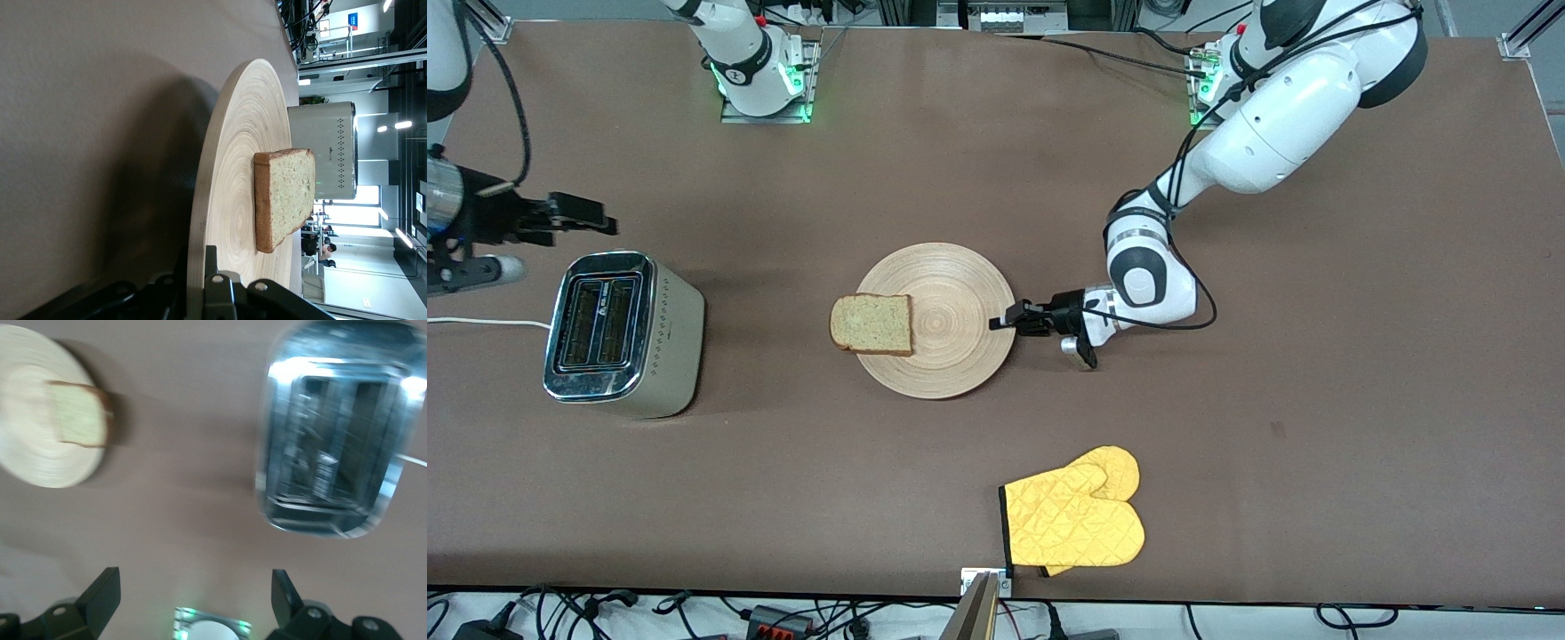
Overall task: Move plate and put bread in toaster
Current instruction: 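Push the plate further with the left gripper while the right gripper reaches the bread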
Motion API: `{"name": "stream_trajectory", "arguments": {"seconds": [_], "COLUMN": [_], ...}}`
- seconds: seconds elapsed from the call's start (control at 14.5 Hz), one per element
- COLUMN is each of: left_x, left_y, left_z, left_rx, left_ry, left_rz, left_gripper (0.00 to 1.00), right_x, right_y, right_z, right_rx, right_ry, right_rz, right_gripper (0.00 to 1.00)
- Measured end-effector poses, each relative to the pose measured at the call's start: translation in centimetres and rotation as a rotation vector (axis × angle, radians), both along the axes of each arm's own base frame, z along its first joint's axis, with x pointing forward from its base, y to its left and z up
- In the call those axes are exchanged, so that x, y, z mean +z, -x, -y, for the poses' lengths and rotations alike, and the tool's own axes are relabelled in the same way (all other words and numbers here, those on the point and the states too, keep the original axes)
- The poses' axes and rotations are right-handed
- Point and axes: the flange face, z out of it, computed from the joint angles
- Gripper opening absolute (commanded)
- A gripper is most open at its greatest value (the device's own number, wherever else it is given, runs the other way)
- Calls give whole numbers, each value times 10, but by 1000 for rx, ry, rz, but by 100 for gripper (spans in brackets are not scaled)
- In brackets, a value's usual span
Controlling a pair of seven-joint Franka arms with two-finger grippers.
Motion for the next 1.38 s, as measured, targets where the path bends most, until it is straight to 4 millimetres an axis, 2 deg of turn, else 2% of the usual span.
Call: {"name": "stream_trajectory", "arguments": {"seconds": [0.07,0.14,0.28,0.41,0.62,0.83,1.1,1.38], "left_x": [-2,-2,-1,0,9,22,30,35], "left_y": [3,4,3,0,-16,-40,-68,-82], "left_z": [3,4,4,2,-15,-47,-109,-175], "left_rx": [0,1,3,8,40,20,-154,-364], "left_ry": [-10,-16,-16,-15,-13,15,60,57], "left_rz": [-1,2,2,6,25,79,177,230], "left_gripper": [6,28,100,100,100,100,100,100], "right_x": [-8,-20,-51,-89,-144,-179,-218,-243], "right_y": [-5,-11,-22,-30,-29,-20,-1,11], "right_z": [-19,-40,-76,-91,-77,-73,-88,-103], "right_rx": [-4,-10,-5,-52,-171,-186,-251,-300], "right_ry": [-3,2,9,-76,-173,-200,-286,-367], "right_rz": [-3,-3,6,10,39,102,155,191], "right_gripper": [100,100,100,100,100,100,100,100]}}
